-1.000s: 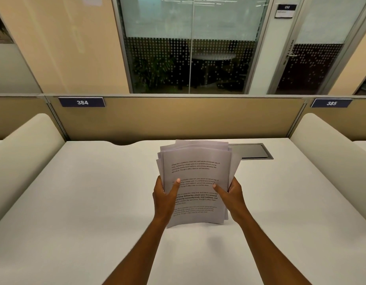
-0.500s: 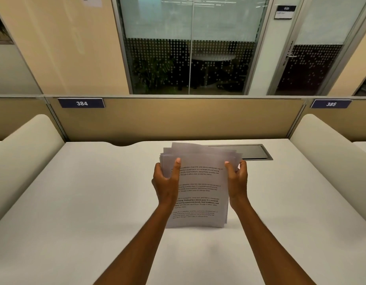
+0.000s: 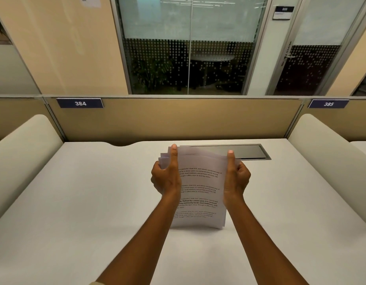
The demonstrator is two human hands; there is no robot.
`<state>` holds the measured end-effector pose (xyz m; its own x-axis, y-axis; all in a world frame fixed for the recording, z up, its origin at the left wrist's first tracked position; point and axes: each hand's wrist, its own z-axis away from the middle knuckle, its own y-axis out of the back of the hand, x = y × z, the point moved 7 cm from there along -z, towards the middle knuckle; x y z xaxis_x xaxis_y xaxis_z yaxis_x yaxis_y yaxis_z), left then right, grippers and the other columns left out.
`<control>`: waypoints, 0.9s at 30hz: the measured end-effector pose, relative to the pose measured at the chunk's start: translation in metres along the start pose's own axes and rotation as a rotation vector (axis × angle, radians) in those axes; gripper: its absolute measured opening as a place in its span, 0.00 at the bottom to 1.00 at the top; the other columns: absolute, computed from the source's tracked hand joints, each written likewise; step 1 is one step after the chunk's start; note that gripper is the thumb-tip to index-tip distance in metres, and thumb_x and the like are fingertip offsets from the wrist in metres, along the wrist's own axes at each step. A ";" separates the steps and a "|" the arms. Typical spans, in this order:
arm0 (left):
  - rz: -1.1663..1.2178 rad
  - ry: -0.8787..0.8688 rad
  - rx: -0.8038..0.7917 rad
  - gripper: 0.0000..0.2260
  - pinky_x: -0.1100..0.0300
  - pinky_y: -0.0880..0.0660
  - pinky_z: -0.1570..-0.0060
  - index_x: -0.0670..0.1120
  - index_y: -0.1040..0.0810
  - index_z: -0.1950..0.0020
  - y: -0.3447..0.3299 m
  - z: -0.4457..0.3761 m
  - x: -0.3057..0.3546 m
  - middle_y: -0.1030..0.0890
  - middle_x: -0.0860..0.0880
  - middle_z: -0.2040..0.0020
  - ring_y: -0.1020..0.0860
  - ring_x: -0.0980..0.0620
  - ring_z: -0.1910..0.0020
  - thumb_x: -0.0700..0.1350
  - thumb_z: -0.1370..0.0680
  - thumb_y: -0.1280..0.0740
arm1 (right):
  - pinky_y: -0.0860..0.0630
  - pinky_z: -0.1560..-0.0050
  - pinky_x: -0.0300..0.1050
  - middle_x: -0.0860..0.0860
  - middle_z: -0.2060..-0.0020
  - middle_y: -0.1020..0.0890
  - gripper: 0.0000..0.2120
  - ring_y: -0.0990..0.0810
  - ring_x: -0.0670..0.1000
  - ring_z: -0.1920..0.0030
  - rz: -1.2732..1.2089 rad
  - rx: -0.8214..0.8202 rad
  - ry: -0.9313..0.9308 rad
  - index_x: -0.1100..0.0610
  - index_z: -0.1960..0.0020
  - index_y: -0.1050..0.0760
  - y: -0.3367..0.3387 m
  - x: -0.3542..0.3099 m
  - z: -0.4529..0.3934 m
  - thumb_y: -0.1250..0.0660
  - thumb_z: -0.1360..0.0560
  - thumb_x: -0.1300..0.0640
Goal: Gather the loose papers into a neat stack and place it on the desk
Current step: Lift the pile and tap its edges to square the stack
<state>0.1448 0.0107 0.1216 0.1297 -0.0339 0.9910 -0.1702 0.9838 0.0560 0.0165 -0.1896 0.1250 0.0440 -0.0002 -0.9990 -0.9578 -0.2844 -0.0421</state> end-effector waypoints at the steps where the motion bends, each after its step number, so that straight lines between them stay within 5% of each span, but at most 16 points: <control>1: -0.002 0.014 -0.001 0.34 0.52 0.18 0.58 0.51 0.25 0.62 0.000 0.001 0.000 0.18 0.52 0.63 0.18 0.50 0.62 0.82 0.41 0.43 | 0.31 0.76 0.35 0.47 0.74 0.30 0.24 0.30 0.43 0.76 -0.001 0.000 -0.009 0.52 0.69 0.38 0.000 0.001 0.000 0.36 0.29 0.34; 8: -0.018 0.058 -0.005 0.30 0.41 0.21 0.46 0.52 0.27 0.60 0.002 0.005 0.009 0.19 0.49 0.58 0.20 0.45 0.55 0.79 0.37 0.41 | 0.26 0.70 0.41 0.51 0.69 0.24 0.13 0.22 0.50 0.68 0.016 -0.056 0.084 0.52 0.64 0.33 0.001 -0.006 0.004 0.39 0.28 0.44; 13: -0.082 0.105 -0.038 0.39 0.40 0.22 0.43 0.49 0.27 0.39 -0.001 0.006 0.013 0.19 0.46 0.44 0.21 0.43 0.46 0.77 0.37 0.39 | 0.25 0.70 0.38 0.51 0.67 0.22 0.11 0.21 0.50 0.67 0.036 -0.067 0.174 0.53 0.62 0.30 0.002 -0.013 0.011 0.40 0.28 0.46; 23: -0.055 0.050 -0.024 0.21 0.46 0.19 0.50 0.48 0.28 0.47 0.003 -0.004 0.010 0.18 0.44 0.53 0.19 0.46 0.56 0.62 0.29 0.43 | 0.26 0.71 0.34 0.50 0.66 0.21 0.19 0.21 0.48 0.67 0.047 -0.087 0.251 0.56 0.57 0.26 0.006 -0.015 0.012 0.39 0.27 0.39; 27: -0.043 -0.028 -0.025 0.17 0.54 0.20 0.59 0.47 0.27 0.53 0.004 -0.006 0.010 0.18 0.45 0.57 0.19 0.49 0.60 0.59 0.27 0.44 | 0.26 0.71 0.34 0.49 0.67 0.21 0.16 0.20 0.48 0.67 0.063 -0.103 0.233 0.50 0.61 0.29 0.005 -0.011 0.013 0.40 0.27 0.37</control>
<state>0.1510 0.0155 0.1315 0.1092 -0.0804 0.9908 -0.1407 0.9854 0.0955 0.0076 -0.1784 0.1358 0.0606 -0.2385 -0.9693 -0.9271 -0.3732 0.0339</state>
